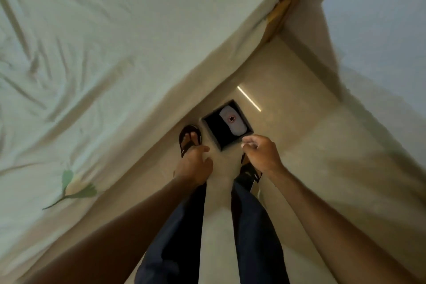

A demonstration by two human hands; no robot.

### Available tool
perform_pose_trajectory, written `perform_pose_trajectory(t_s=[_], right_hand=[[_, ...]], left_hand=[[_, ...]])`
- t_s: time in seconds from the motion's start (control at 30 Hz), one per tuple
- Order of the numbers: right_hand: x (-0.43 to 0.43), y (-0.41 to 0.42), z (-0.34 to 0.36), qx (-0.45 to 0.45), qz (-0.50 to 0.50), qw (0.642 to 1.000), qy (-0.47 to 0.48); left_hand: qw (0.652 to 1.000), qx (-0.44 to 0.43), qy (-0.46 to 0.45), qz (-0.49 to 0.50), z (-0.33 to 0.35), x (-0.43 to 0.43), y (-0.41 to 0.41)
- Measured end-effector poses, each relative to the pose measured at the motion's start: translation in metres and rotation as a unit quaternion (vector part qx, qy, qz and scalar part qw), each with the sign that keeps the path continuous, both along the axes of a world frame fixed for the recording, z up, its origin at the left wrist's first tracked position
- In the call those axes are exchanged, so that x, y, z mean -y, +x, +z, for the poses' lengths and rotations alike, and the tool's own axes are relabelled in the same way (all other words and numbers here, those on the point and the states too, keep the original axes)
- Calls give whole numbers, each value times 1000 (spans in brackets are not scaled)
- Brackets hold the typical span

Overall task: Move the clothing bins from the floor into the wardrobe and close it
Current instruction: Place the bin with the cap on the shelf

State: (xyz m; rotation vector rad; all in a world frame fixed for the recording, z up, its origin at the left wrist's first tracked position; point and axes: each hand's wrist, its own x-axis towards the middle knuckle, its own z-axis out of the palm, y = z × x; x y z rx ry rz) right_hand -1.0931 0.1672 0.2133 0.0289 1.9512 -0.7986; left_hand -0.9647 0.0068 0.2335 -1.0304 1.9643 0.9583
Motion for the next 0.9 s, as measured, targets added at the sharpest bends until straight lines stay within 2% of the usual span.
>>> perform_pose_trajectory(t_s=[0.13, 0.2, 0.27, 0.33, 0.43, 0.53, 0.73, 0.9], right_hand=[[-5, 3, -94, 38, -48, 997, 51], [-8, 8, -132, 63, -68, 993, 75], [-7, 15, -160, 76, -64, 992, 83], [-3, 23, -186, 91, -62, 990, 86], [6, 35, -209, 124, -76, 987, 64], [13, 43, -221, 110, -115, 985, 63], [7, 52, -200, 69, -120, 986, 90], [-12, 46, -114, 13, -40, 995, 95]], left_hand=[[999, -34, 12, -27, -90, 7, -25], [992, -61, -31, -109, -132, 15, -35], [974, -56, -100, -193, -163, 26, -43], [953, -45, -131, -271, -193, 37, -55], [930, -31, -112, -349, -223, 57, -80], [940, -16, -35, -338, -247, 69, -98], [946, -6, -11, -325, -227, 69, -91], [950, 19, 2, -313, -147, 51, -59]])
